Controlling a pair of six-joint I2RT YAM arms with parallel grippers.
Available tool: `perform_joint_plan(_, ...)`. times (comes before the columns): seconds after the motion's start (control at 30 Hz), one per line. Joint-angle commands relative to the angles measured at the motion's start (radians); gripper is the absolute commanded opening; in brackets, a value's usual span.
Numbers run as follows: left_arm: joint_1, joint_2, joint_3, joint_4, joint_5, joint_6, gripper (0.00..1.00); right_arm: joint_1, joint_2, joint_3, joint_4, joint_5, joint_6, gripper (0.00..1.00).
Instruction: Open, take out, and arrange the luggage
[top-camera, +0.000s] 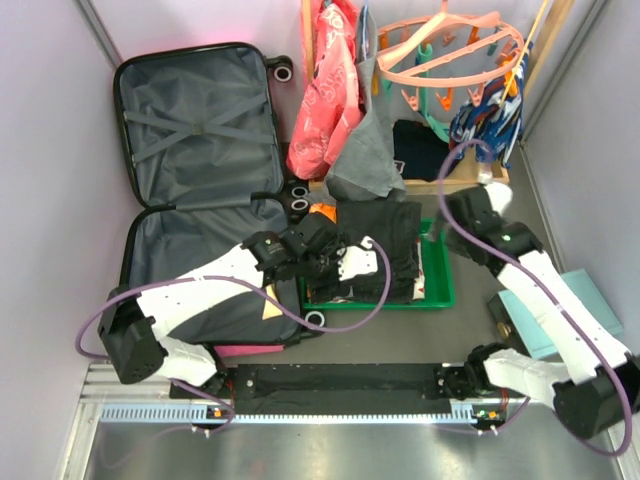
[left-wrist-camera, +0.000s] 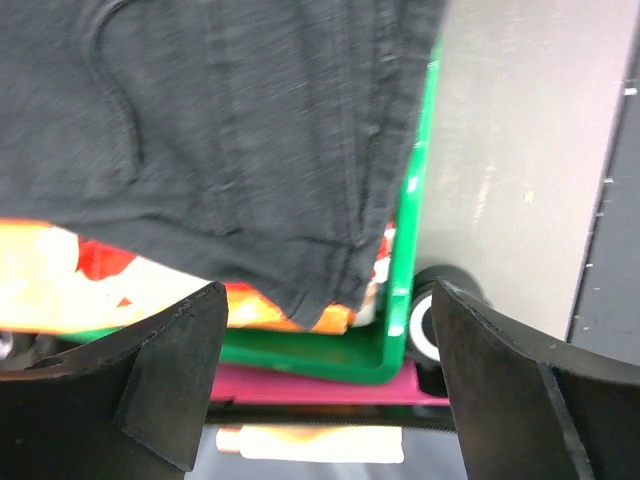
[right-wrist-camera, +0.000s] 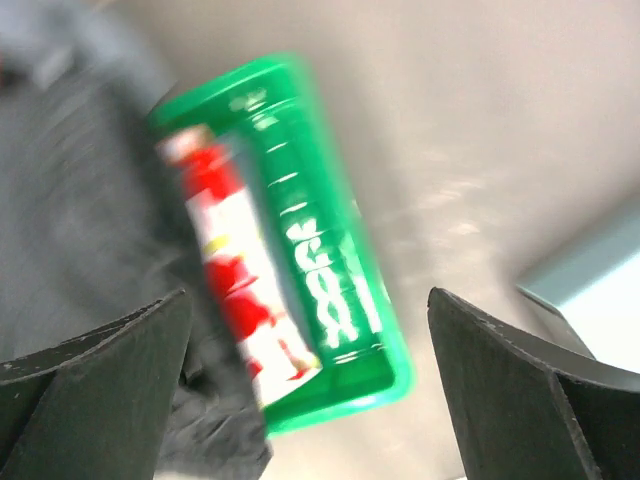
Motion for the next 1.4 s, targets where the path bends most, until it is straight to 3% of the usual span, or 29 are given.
perform_joint_plan(0.0,0.002,-0.023,0.052,-0.063,-0.144,-0.064,0.87,-0.141,-0.109,-0.100,-0.106,0.182,0.251,0.99)
perform_joint_plan(0.13,0.033,-0.033,0.044,-0.100,-0.200,-0.093,0.88,-0.421,-0.157,-0.159,-0.169,0.165,0.321,0.99)
perform_joint_plan(0.17,0.039,-0.040,0.041,-0.108,-0.201,-0.093,0.88,-0.561,-0.173,-0.180,-0.178,0.163,0.326,0.99)
perform_joint_plan(0.27,0.050,-0.072,0.026,-0.107,-0.195,-0.093,0.88,-0.723,-0.209,-0.208,-0.195,0.187,0.337,0.99)
perform_joint_plan(0.43,0.051,-0.130,0.014,-0.096,-0.172,-0.079,0.88,-0.811,-0.284,-0.249,-0.284,0.399,0.486,0.99)
perform_joint_plan(0.57,0.051,-0.158,0.012,-0.094,-0.160,-0.074,0.88,-0.842,-0.390,-0.329,-0.264,0.465,0.564,0.99)
perform_joint_plan(0.73,0.051,-0.175,-0.006,-0.094,-0.166,-0.065,0.88,-0.973,-0.505,-0.454,-0.096,0.464,0.474,0.99)
perform_joint_plan(0.83,0.051,-0.188,-0.016,-0.094,-0.174,-0.054,0.88,-1.130,-0.470,-0.504,0.015,0.327,0.347,0.99)
perform_joint_plan(0.87,0.051,-0.194,-0.019,-0.094,-0.175,-0.051,0.88,-1.279,-0.427,-0.516,0.099,0.268,0.305,0.99)
perform_joint_plan(1.0,0.051,-0.228,-0.038,-0.088,-0.175,-0.030,0.88,-1.365,-0.273,-0.515,0.179,0.168,0.187,0.99)
perform_joint_plan(1.07,0.051,-0.239,-0.046,-0.077,-0.178,-0.019,0.89,-1.447,-0.247,-0.525,0.233,0.033,0.148,0.99)
perform_joint_plan(1.37,0.053,-0.250,-0.049,-0.057,-0.211,0.016,0.89,-1.486,-0.085,-0.515,0.396,-0.254,-0.032,0.93)
